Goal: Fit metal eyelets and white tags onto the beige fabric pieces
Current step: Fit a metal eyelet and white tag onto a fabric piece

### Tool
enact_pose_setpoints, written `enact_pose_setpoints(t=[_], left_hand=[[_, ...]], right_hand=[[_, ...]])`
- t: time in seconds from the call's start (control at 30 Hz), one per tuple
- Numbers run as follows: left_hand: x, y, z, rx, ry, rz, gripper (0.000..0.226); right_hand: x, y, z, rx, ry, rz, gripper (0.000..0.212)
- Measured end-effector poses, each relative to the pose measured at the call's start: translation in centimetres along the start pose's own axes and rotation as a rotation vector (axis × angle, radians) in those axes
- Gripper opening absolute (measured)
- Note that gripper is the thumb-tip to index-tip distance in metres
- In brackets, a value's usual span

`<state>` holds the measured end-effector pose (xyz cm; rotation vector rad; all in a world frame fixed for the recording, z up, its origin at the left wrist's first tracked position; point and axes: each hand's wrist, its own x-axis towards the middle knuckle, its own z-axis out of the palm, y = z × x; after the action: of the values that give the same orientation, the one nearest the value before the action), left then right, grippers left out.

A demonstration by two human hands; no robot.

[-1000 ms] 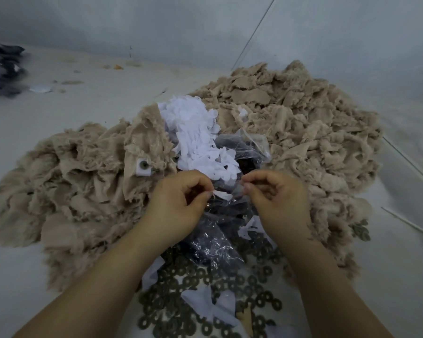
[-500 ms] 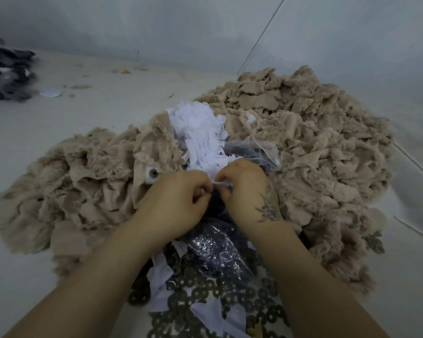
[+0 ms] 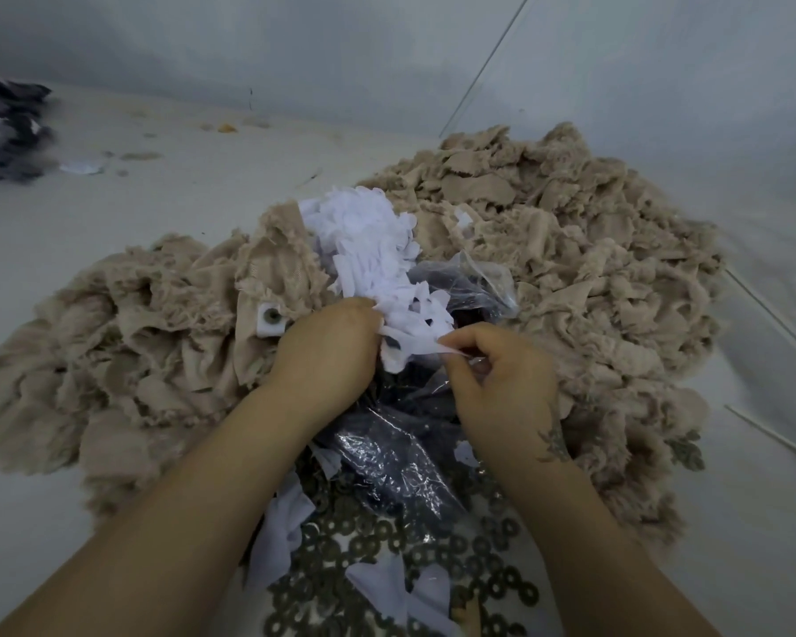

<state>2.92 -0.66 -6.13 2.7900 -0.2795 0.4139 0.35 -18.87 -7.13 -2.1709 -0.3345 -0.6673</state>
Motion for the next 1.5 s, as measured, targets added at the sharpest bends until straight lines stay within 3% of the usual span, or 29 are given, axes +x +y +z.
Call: enact_pose_setpoints(t=[0.33,0.47,0.63,0.77,0.87,0.97,1.03,1.13,1.2,1.23,1.3,1.37,1.5], left_hand=[[-0.6,-0.6,0.5,0.042,0.041,0.057,0.021],[-1.4,0.2,-0.3,-0.013,0.045,0.025,0.032],[-4.1,3.4,-1.3,-0.212,0.296,0.158,0.025],[-5.0,5.3,-0.5,-0.180,0.260,0.132,0.028],[-4.9,4.9,-0.4,-0.248,0.114,0.292,0.018],[-5.8,4.8,-1.2,-0.384,-0.304,0.464,0.018],[-5.8,4.4,-2.0,-0.508,-0.432,0.466,0.007],[-4.5,3.2,-2.5,-0.731,-0.200,0.310,0.007],[-3.2,2.2,-2.3,-0.637,0.058,0.184,0.014],[-2.6,1.9,-2.1,-0.509,0.111,0.149,0.023],[-1.7,1.1,-1.1,-0.357,0.051,0.183,0.040],[-1.2,0.8,-0.6,-0.376,0.016,0.201,0.033],[-0.5,0.5,0.1,-0.348,0.053,0.177,0.019]], right_hand=[[-0.9,0.4,-1.6,0.091,0.134,0.116,0.009],[-1.2,-0.5,-1.2,0.226,0.102,0.169,0.009],[-1.3,-0.8,-0.9,0.381,0.068,0.318,0.013],[-1.3,-1.1,-0.9,0.492,0.028,0.385,0.011],[-1.2,-1.2,-0.7,0.496,0.045,0.409,0.012],[-1.0,-1.0,-0.8,0.618,0.083,0.481,0.015],[-0.9,-1.0,-1.0,0.653,0.066,0.479,0.014],[-1.0,-1.0,-1.2,0.614,0.007,0.404,0.018],[-1.1,-1.0,-1.5,0.640,-0.043,0.369,0.026],[-1.1,-1.1,-1.6,0.705,-0.082,0.365,0.028],[-1.0,-1.4,-1.8,0.920,-0.188,0.395,0.022],[-0.8,-1.5,-1.8,1.092,-0.263,0.459,0.010],[-0.7,-1.3,-2.1,1.083,-0.264,0.517,0.014]])
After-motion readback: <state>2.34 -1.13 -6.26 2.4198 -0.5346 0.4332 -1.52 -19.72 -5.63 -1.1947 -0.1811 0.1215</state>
